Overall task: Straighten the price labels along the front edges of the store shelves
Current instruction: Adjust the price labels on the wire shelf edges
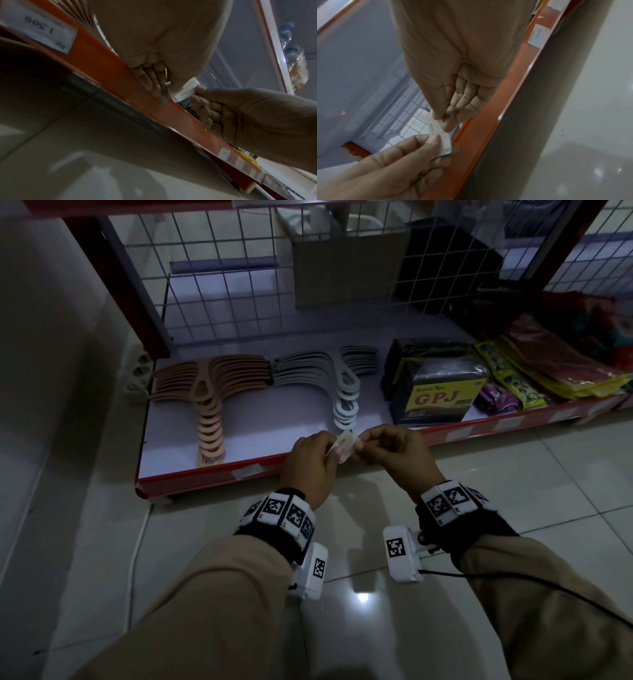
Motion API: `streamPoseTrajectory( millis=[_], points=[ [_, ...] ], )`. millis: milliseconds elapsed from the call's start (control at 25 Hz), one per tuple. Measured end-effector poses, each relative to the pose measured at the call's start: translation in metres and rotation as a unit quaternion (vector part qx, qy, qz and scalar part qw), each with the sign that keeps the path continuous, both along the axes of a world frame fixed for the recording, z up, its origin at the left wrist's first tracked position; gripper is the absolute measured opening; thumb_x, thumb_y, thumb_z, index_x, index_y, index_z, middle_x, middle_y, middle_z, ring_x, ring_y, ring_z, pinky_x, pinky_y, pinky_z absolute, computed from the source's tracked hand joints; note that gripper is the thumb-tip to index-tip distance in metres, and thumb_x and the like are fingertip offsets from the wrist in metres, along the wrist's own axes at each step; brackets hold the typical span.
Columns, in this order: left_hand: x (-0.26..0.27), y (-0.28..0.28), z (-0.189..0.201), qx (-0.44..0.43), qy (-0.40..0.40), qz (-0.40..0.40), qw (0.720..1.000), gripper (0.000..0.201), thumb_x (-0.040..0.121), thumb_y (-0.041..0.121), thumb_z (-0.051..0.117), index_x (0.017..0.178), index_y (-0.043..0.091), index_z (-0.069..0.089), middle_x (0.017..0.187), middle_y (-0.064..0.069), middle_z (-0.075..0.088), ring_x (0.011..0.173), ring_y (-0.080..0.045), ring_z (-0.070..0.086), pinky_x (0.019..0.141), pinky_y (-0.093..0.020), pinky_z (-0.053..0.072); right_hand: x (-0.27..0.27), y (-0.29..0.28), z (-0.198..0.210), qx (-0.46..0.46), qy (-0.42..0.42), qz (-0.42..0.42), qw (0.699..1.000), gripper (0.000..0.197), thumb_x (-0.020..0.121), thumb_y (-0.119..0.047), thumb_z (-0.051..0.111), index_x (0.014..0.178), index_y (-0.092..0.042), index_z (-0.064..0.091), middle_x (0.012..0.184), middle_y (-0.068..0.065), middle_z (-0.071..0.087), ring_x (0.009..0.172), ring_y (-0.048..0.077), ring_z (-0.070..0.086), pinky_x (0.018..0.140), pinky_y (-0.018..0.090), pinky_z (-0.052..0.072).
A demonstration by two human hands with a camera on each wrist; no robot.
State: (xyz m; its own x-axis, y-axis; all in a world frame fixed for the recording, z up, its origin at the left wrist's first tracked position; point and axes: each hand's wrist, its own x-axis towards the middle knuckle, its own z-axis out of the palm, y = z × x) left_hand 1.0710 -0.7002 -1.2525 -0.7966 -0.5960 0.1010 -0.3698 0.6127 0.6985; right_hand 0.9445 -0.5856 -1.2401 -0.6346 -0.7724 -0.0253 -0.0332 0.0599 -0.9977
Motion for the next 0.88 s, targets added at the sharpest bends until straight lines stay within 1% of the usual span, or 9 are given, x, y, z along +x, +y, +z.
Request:
streamPoseTrajectory(
  millis=[80,160,280,360,440,560,640,760,880],
  points=[
    [0.0,0.0,-0.001,-0.009,-0.004,0.008,1.0,0.014,0.096,0.027,0.05,0.093,0.015,0.056,0.089,-0.001,0.059,0.088,-0.022,0.051,0.07,-0.032,0.038,-0.002,0.003,-0.001,0.01,0.004,-0.01,1.0,0.008,0.08,0.001,0.07,0.087,0.004,0.065,0.076,0.016,0.069,0.067,0.012,0.067,0.063,0.019,0.051],
    [-0.002,0.0,0.0,-0.009,-0.002,0.014,1.0,0.014,0.095,0.027,0.053,0.09,0.015,0.056,0.087,0.0,0.056,0.087,-0.02,0.049,0.07,-0.031,0.038,-0.007,0.006,-0.001,0.013,0.013,-0.026,0.999,0.008,0.079,0.0,0.071,0.085,0.003,0.065,0.075,0.013,0.068,0.065,0.008,0.065,0.063,0.018,0.05],
    [-0.003,0.001,0.001,-0.012,-0.017,0.012,1.0,0.013,0.094,0.025,0.054,0.088,0.014,0.056,0.087,0.001,0.055,0.088,-0.02,0.048,0.07,-0.031,0.036,-0.014,0.009,0.0,0.003,0.038,-0.058,0.998,0.011,0.08,-0.004,0.072,0.088,0.0,0.065,0.079,0.013,0.067,0.07,0.011,0.064,0.069,0.022,0.051],
    [-0.003,0.002,0.002,-0.026,-0.033,0.007,0.999,0.013,0.094,0.025,0.054,0.088,0.013,0.056,0.089,-0.001,0.056,0.089,-0.02,0.046,0.071,-0.032,0.037,-0.014,0.008,0.003,0.012,0.126,-0.022,0.992,0.018,0.081,-0.006,0.072,0.098,-0.003,0.066,0.092,0.009,0.07,0.081,0.011,0.066,0.074,0.021,0.052],
    [-0.004,0.002,0.003,-0.046,-0.045,-0.005,0.998,0.013,0.093,0.024,0.053,0.088,0.013,0.056,0.092,-0.004,0.057,0.091,-0.021,0.045,0.074,-0.034,0.039,-0.012,0.004,0.005,0.044,0.248,0.038,0.967,0.025,0.082,-0.008,0.071,0.108,-0.008,0.067,0.099,0.003,0.07,0.085,0.006,0.065,0.074,0.01,0.048],
    [-0.003,0.002,0.002,-0.048,-0.051,-0.015,0.997,0.016,0.094,0.025,0.051,0.092,0.01,0.059,0.095,-0.007,0.058,0.095,-0.023,0.046,0.077,-0.034,0.038,-0.011,-0.001,0.008,0.09,0.373,0.062,0.921,0.021,0.084,-0.008,0.069,0.104,-0.012,0.069,0.095,0.0,0.069,0.081,0.007,0.063,0.072,0.005,0.041],
    [-0.002,0.001,0.001,-0.047,-0.038,-0.013,0.998,0.023,0.095,0.03,0.051,0.096,0.009,0.06,0.096,-0.007,0.059,0.095,-0.023,0.047,0.078,-0.033,0.038,-0.014,-0.001,0.007,0.088,0.343,0.046,0.934,0.016,0.082,-0.007,0.071,0.098,-0.011,0.069,0.085,-0.002,0.069,0.076,0.008,0.062,0.068,0.008,0.041],
    [0.0,0.001,-0.001,-0.028,0.004,0.004,1.0,0.028,0.094,0.034,0.053,0.098,0.008,0.062,0.095,-0.006,0.062,0.093,-0.022,0.05,0.075,-0.03,0.037,-0.02,0.003,0.009,0.058,0.187,0.026,0.98,0.014,0.08,-0.003,0.073,0.091,-0.004,0.065,0.076,0.002,0.062,0.07,0.009,0.06,0.067,0.015,0.049],
    [0.001,-0.001,-0.003,-0.022,0.03,0.003,0.999,0.024,0.094,0.029,0.055,0.098,0.008,0.066,0.09,-0.006,0.063,0.089,-0.023,0.053,0.073,-0.029,0.037,-0.019,0.005,0.01,0.07,0.159,0.037,0.984,0.013,0.079,-0.001,0.073,0.088,0.001,0.064,0.077,0.01,0.064,0.071,0.011,0.061,0.068,0.017,0.051]
  ],
)
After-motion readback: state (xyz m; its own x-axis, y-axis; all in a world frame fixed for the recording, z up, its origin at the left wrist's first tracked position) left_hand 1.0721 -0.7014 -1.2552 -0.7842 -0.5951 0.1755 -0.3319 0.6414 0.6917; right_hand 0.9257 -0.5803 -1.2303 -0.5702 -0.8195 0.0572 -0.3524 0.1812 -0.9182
